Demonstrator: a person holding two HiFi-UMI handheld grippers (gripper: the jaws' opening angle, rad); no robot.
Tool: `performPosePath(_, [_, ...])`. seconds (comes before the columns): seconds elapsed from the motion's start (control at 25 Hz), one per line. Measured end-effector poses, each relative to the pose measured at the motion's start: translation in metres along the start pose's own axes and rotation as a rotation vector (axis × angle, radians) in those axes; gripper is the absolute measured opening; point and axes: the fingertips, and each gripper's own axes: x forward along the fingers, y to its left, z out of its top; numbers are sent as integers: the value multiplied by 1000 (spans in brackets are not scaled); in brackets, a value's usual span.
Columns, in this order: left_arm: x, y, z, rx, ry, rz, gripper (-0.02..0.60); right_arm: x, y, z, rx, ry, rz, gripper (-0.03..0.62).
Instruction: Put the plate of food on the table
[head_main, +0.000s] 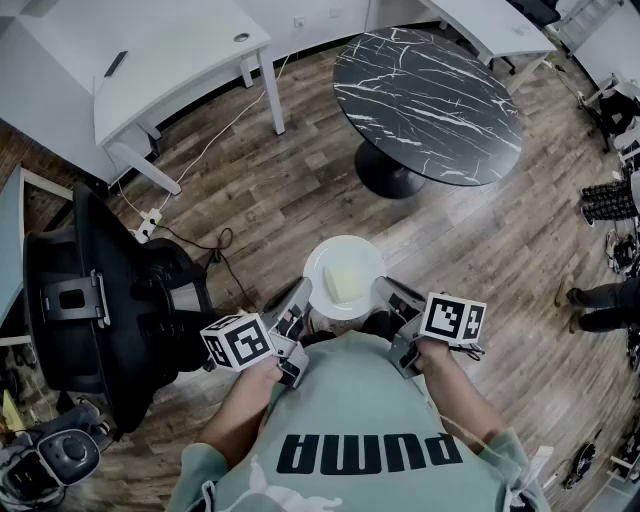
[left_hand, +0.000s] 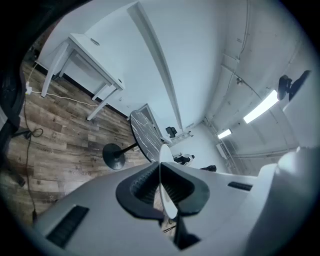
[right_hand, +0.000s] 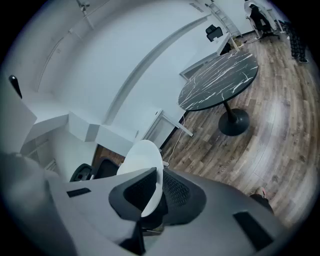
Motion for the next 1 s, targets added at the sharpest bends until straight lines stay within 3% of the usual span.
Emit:
performPosePath(0.44, [36, -2, 8, 8, 31, 29, 21, 4, -22, 27, 40, 1, 7, 40])
performPosePath(1.0, [165, -42, 31, 45, 49, 69, 21, -10, -86, 146, 72, -18, 47, 40])
